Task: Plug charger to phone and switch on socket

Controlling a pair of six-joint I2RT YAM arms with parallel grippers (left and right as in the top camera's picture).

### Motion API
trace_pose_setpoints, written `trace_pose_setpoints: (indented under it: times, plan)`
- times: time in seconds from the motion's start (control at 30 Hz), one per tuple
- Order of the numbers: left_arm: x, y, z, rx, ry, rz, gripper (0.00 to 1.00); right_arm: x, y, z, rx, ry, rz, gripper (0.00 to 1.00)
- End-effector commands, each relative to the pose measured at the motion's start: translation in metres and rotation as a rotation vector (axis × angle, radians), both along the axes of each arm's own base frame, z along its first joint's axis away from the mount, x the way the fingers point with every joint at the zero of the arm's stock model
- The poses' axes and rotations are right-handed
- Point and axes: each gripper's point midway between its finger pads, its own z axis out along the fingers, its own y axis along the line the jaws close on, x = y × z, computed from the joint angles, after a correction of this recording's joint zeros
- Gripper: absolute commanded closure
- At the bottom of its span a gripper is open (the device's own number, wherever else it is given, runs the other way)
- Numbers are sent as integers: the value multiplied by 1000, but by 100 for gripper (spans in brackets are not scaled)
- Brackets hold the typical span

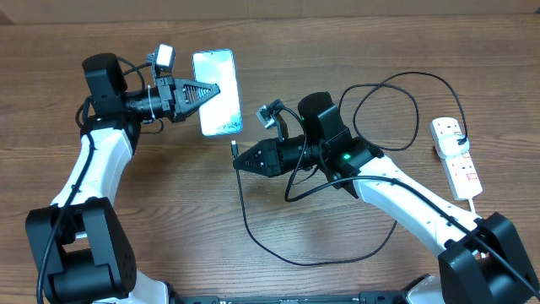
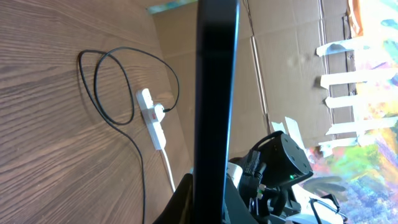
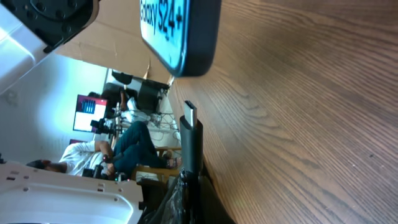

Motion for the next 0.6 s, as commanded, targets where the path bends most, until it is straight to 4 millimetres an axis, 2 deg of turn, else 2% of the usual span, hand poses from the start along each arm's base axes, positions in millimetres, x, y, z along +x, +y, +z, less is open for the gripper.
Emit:
trace_pose_setpoints:
  times: [0.0, 0.2, 0.57]
  plan:
    - [-3, -7, 5, -2, -6, -20, 96, 5, 3, 12, 21, -18, -18, 96]
    - [-2, -8, 4, 2, -6, -17, 96, 7, 5, 19, 43, -27, -26, 96]
    - [-4, -17, 4, 6, -6, -32, 96, 11, 6, 19, 39, -17, -49, 96]
